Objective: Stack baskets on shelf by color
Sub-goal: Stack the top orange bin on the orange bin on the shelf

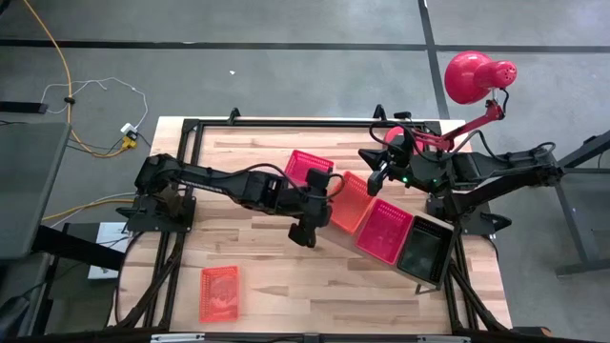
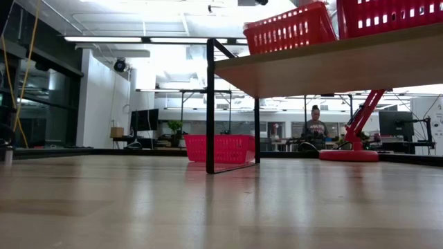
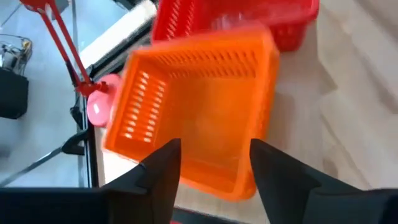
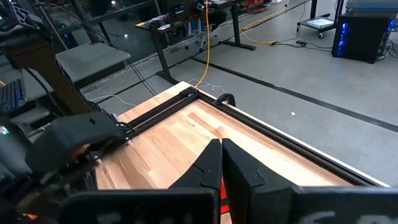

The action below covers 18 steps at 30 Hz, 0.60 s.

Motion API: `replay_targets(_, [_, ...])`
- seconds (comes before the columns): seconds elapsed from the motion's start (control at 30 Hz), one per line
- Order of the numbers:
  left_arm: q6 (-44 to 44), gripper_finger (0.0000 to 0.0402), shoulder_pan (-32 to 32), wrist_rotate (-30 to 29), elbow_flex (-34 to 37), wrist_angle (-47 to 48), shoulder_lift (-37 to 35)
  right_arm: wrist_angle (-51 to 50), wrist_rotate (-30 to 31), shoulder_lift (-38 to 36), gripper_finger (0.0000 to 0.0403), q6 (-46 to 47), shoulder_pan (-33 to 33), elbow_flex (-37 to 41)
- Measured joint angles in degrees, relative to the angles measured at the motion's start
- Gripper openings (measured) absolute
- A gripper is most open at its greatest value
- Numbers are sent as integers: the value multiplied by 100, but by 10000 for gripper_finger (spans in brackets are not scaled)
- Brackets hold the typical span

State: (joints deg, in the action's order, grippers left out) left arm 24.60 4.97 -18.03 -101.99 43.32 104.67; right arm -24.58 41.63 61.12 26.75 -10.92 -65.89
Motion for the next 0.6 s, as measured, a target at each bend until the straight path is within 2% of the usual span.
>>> replay_targets(0.2, [-193,194,0,324,-1,-27,-259,-9,-7,0,0,1,-2,-4])
replay_targets(0.37, [-654,189,-89,227,-1,-208,-273,-21,-4,0,0,1,0,-4])
replay_targets(0.5, [-1025,148,-241,120,-3,-323,-99,-44,13,0,0,21,0,-4])
replay_targets(0.6, [-1042,81,-295,341,4,-276,49,-46,13,0,0,21,0,-4])
